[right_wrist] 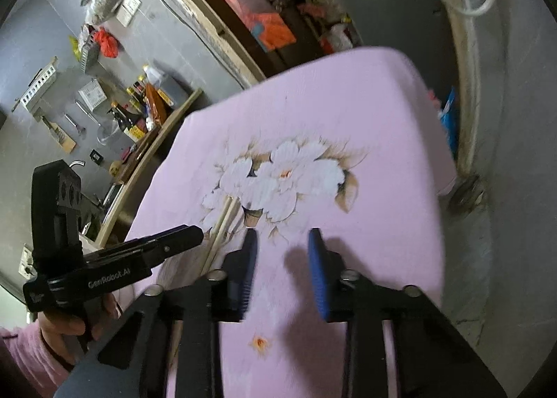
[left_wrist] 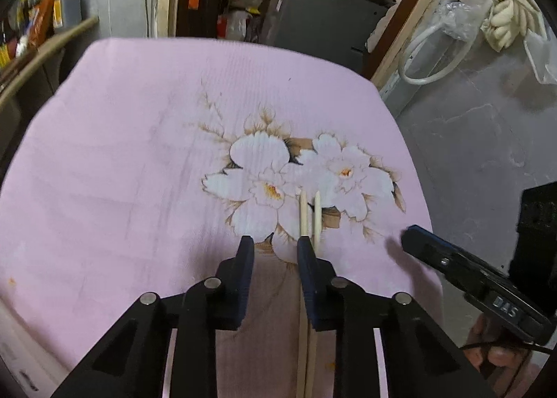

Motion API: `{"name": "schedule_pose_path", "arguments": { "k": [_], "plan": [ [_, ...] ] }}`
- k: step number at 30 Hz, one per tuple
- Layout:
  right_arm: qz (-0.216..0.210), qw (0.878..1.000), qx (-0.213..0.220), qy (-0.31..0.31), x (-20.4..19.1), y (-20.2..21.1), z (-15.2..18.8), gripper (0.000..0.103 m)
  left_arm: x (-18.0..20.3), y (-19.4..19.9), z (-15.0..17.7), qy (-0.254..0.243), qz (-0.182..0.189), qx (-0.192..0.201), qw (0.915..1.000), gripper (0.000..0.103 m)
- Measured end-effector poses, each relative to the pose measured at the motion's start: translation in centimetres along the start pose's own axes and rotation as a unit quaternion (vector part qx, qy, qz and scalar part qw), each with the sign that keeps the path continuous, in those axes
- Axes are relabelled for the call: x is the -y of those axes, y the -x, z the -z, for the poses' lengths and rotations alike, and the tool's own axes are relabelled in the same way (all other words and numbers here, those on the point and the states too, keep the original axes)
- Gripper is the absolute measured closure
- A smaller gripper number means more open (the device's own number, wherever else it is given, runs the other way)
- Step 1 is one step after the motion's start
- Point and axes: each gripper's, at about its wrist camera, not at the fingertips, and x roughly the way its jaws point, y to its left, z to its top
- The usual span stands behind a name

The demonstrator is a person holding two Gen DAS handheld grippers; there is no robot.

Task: Organize utensils
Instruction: 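Close the left tool on a chopstick while the right tool grasps another chopstick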

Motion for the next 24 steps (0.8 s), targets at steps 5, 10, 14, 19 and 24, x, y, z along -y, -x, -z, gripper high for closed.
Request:
{"name": "schedule_pose_path", "arguments": {
  "k": [5,10,14,19,24],
  "plan": [
    [-0.024,1.000,-0.014,-0.014,-0.5,-2.0,0.0,0.082,-1.0,-0.6,0.0,0.016,-0.008,-0.002,0.9998,0.084],
    [-0.047,0.998,-0.026,-0.023,-1.3,-3.3,-0.9,0.082,-1.5,-0.8,0.1,0.033,-0.022,0.005,0.9992,0.084],
    [-0.060,0.997,-0.039,-0.020,-2.1,-4.5,-1.3,0.082,-2.1,-0.7,0.1,0.041,-0.022,0.008,0.9989,0.086],
    [-0.069,0.996,-0.055,-0.015,-2.8,-5.3,-1.1,0.082,-2.8,-0.6,0.0,0.050,-0.019,0.012,0.9985,0.089],
    [-0.081,0.994,-0.069,-0.023,-2.9,-6.1,-0.9,0.085,-3.4,-0.6,0.0,0.061,-0.025,0.016,0.9977,0.089]
  ]
}}
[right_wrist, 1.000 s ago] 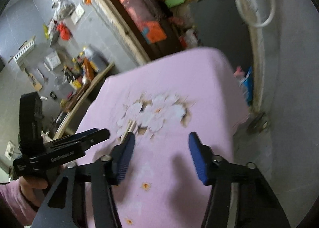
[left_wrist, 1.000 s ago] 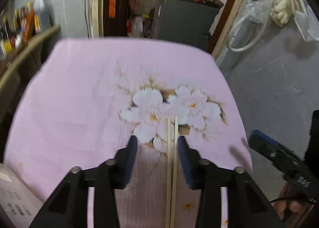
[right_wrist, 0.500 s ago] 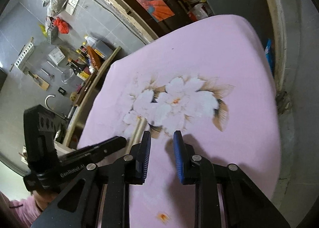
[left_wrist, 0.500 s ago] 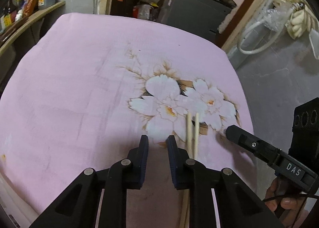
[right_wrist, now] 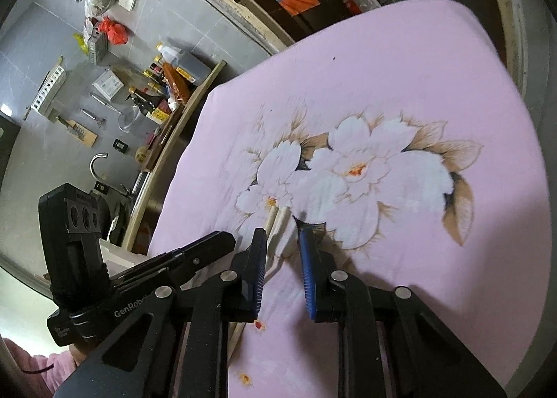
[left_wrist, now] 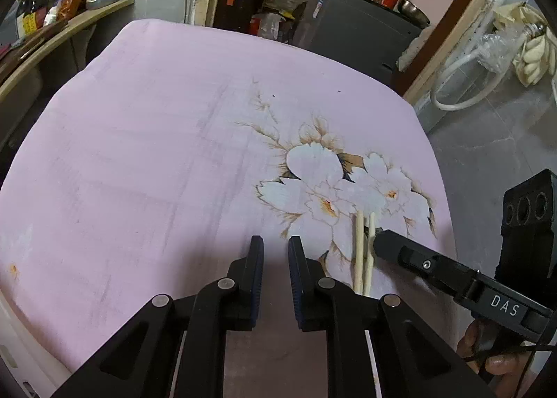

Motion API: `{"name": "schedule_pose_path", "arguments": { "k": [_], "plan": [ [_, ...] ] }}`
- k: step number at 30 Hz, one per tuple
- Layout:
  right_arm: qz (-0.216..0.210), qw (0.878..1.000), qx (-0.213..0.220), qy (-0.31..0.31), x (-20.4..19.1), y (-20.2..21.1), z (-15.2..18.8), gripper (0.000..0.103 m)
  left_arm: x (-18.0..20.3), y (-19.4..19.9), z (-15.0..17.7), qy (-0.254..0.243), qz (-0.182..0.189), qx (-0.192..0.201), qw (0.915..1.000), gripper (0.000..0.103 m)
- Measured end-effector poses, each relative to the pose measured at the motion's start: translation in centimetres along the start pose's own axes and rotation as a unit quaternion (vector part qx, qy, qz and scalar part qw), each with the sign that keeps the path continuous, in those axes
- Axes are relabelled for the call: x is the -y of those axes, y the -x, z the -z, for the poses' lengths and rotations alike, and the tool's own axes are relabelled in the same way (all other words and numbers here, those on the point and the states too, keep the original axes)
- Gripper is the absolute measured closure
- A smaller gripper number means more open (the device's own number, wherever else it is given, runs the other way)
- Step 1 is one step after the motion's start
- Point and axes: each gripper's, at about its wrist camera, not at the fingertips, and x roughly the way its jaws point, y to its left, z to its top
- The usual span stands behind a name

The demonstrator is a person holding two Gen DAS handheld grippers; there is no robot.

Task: Organize utensils
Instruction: 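Close the left tool on a chopstick while the right tool grasps another chopstick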

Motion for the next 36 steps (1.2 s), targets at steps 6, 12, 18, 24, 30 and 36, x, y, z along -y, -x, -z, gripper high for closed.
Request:
{"name": "schedule_pose_path", "arguments": {
  "k": [6,12,18,24,30,36],
  "plan": [
    [-0.020,1.000,-0.016,-0.009,-0.2,-1.2,0.0,0.089,-0.4,0.1,-0.1,0.007,0.004,0.000,1.0000,0.089],
    [-0.033,0.999,-0.014,-0.015,-0.2,-1.0,0.2,0.095,-0.7,0.1,0.0,0.006,0.016,-0.003,0.9998,0.089],
    [-0.022,0.999,0.000,-0.034,0.6,0.6,1.1,0.095,-0.3,-0.2,-0.1,-0.002,0.054,-0.017,0.9984,0.089],
    [0.007,0.999,0.018,-0.047,2.0,2.8,1.4,0.095,1.3,-0.4,-0.2,-0.023,0.095,-0.031,0.9947,0.089],
    [0.015,0.998,0.029,-0.062,3.2,4.0,1.7,0.095,2.8,-0.6,-0.6,-0.034,0.115,-0.041,0.9920,0.089],
    [0.018,0.997,0.037,-0.068,3.0,4.4,1.9,0.095,4.0,-2.2,-1.6,-0.050,0.081,-0.078,0.9924,0.089]
  ]
}}
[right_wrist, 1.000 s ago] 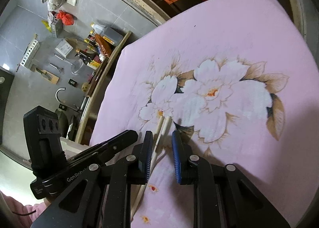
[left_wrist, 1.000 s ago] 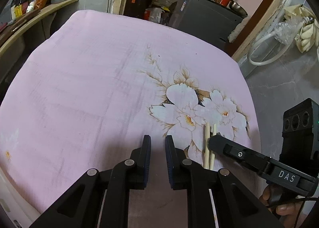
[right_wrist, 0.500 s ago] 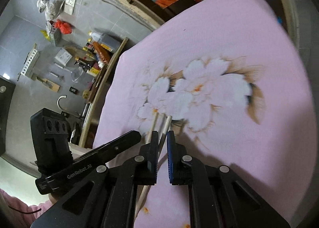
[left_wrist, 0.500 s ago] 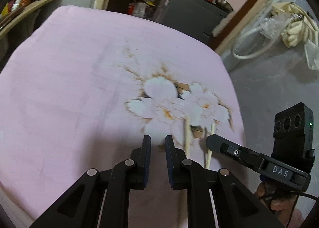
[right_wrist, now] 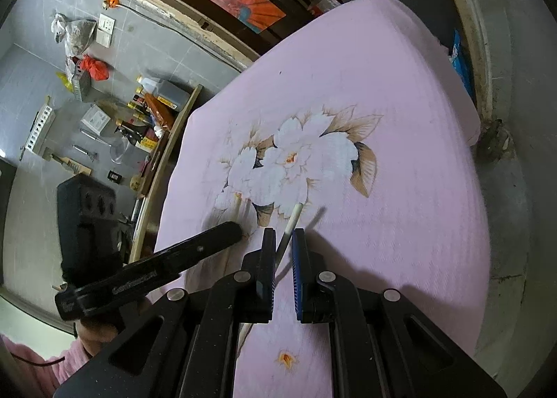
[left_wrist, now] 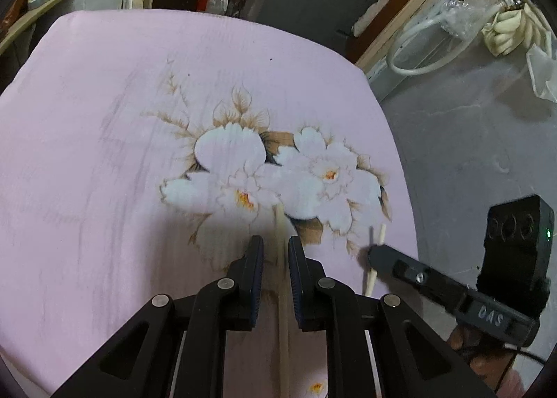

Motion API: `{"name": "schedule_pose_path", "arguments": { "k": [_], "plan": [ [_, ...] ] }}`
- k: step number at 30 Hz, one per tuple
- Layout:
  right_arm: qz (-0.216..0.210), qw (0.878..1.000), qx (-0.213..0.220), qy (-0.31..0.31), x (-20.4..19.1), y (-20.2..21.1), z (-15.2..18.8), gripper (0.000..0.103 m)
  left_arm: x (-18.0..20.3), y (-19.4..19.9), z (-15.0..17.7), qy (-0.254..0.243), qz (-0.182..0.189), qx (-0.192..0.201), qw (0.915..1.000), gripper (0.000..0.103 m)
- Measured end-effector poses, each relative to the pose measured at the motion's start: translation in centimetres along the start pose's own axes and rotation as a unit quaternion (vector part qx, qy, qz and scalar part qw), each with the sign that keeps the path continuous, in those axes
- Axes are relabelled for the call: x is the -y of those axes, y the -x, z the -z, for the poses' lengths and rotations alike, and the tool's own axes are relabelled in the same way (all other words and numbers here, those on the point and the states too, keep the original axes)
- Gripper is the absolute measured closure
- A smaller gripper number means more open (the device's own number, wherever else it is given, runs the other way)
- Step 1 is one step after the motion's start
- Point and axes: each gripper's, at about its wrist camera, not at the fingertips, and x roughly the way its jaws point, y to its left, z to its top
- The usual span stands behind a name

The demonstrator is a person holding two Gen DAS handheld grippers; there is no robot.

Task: Organize utensils
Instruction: 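Close the left tool on a chopstick while the right tool grasps another chopstick, then lift the chopstick with the left tool while the right tool carries its chopstick to the caddy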

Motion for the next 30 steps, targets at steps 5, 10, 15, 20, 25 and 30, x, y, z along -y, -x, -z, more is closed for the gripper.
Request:
{"name": "schedule_pose_path", "arguments": {
  "k": [5,10,15,20,25,30],
  "plan": [
    [-0.001,1.000,0.014,0.002,-0.6,1.1,0.1,0.095,0.9,-0.4,-0.9,-0.017,-0.030,-0.019,0.9992,0.098],
    [0.002,0.999,0.046,0.008,-2.1,3.7,0.8,0.096,0.9,2.3,-0.3,0.005,-0.005,0.007,0.9999,0.098],
    [0.035,0.993,0.109,0.040,-5.9,8.0,2.1,0.098,2.3,7.6,1.7,-0.003,0.027,0.078,0.9966,0.098],
    [0.082,0.978,0.177,0.077,-11.2,12.3,4.0,0.099,3.6,14.5,4.0,-0.040,0.033,0.169,0.9843,0.098],
    [0.104,0.961,0.236,0.099,-17.1,16.5,5.2,0.099,3.3,21.6,4.7,-0.048,0.047,0.235,0.9696,0.098],
    [0.100,0.942,0.292,0.131,-24.8,20.1,6.2,0.099,0.6,29.8,2.9,-0.055,0.073,0.289,0.9530,0.098]
  ]
}}
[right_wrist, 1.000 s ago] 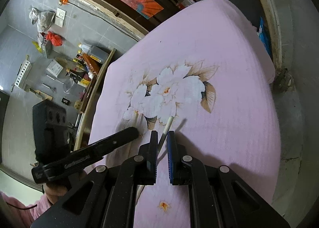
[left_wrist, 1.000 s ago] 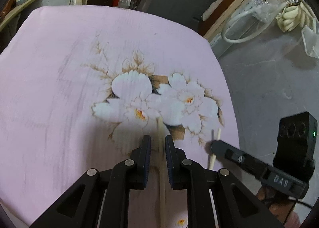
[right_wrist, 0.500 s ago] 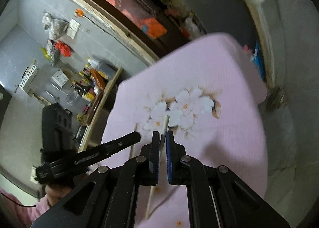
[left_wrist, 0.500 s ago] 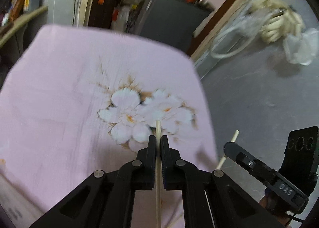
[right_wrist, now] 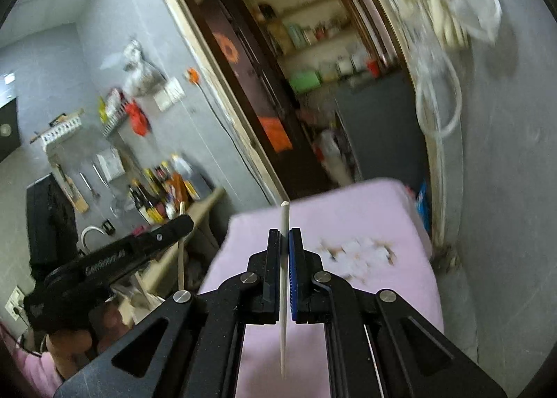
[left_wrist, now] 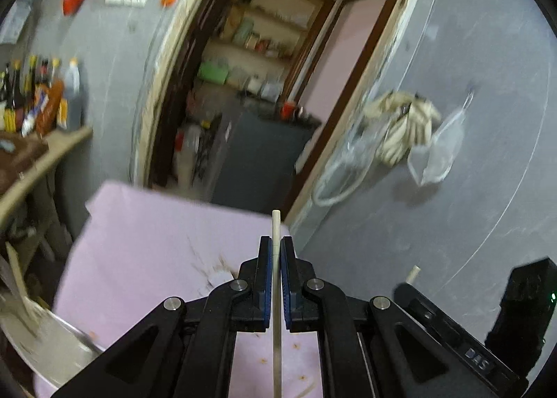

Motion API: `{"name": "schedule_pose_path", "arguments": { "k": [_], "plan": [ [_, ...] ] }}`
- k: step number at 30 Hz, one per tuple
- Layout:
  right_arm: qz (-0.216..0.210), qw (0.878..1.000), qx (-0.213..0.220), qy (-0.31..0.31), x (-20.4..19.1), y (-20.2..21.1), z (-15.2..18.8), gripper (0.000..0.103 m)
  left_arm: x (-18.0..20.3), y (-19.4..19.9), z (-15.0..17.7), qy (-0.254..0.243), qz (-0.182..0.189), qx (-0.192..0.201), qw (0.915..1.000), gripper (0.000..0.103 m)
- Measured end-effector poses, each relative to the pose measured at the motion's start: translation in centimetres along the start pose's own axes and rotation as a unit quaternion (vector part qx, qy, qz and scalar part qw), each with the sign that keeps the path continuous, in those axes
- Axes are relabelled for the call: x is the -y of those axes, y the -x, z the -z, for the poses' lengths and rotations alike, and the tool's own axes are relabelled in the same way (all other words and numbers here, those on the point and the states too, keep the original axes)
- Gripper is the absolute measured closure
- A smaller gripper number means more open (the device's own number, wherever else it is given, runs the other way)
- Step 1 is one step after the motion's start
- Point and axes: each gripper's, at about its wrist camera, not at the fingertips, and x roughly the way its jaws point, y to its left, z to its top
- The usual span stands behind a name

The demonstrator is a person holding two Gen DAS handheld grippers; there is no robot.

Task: Organize utensils
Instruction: 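Lift the chopstick with the left tool while the right tool carries its chopstick to the caddy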

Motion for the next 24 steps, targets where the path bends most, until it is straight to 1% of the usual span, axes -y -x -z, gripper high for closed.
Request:
{"name": "schedule_pose_path", "arguments": {
  "k": [4,6,9,11,12,14,16,18,19,20,21,24],
  "plan": [
    [-0.017,0.999,0.032,0.028,-5.6,1.5,-1.4,0.099,-3.8,3.9,-3.4,-0.004,0.001,0.027,0.9996,0.098],
    [-0.029,0.998,0.044,0.039,-8.3,1.8,-1.6,0.099,-5.7,5.6,-4.2,-0.009,-0.009,0.041,0.9991,0.098],
    [-0.044,0.996,0.060,0.049,-11.7,1.8,-1.3,0.099,-9.5,7.8,-4.7,-0.021,-0.031,0.065,0.9972,0.098],
    [-0.055,0.995,0.065,0.046,-13.4,1.2,-0.7,0.099,-11.8,8.5,-4.5,-0.019,-0.030,0.086,0.9957,0.098],
    [-0.056,0.995,0.067,0.047,-14.0,0.8,-0.2,0.099,-13.0,8.8,-4.2,-0.015,-0.020,0.098,0.9948,0.098],
    [-0.053,0.995,0.071,0.053,-15.3,-0.1,0.9,0.099,-14.6,8.7,-3.4,-0.003,-0.015,0.120,0.9927,0.098],
    [-0.040,0.994,0.073,0.064,-16.4,-1.1,2.0,0.099,-16.1,8.0,-2.6,0.013,-0.015,0.130,0.9913,0.098],
    [-0.022,0.995,0.066,0.075,-17.2,-2.4,3.4,0.099,-17.5,6.9,-1.7,0.030,-0.026,0.134,0.9902,0.098],
    [-0.022,0.995,0.063,0.075,-17.4,-2.5,3.8,0.099,-17.7,6.4,-1.4,0.035,-0.030,0.134,0.9899,0.098],
    [-0.018,0.995,0.058,0.077,-17.4,-3.0,4.4,0.099,-18.2,6.1,-1.0,0.038,-0.039,0.136,0.9892,0.098],
    [-0.014,0.995,0.056,0.082,-17.5,-3.4,4.8,0.099,-18.5,5.8,-0.6,0.036,-0.054,0.143,0.9877,0.098],
    [-0.007,0.995,0.040,0.091,-17.8,-4.7,6.0,0.099,-19.3,5.5,-0.2,0.025,-0.081,0.152,0.9847,0.098]
  ]
}}
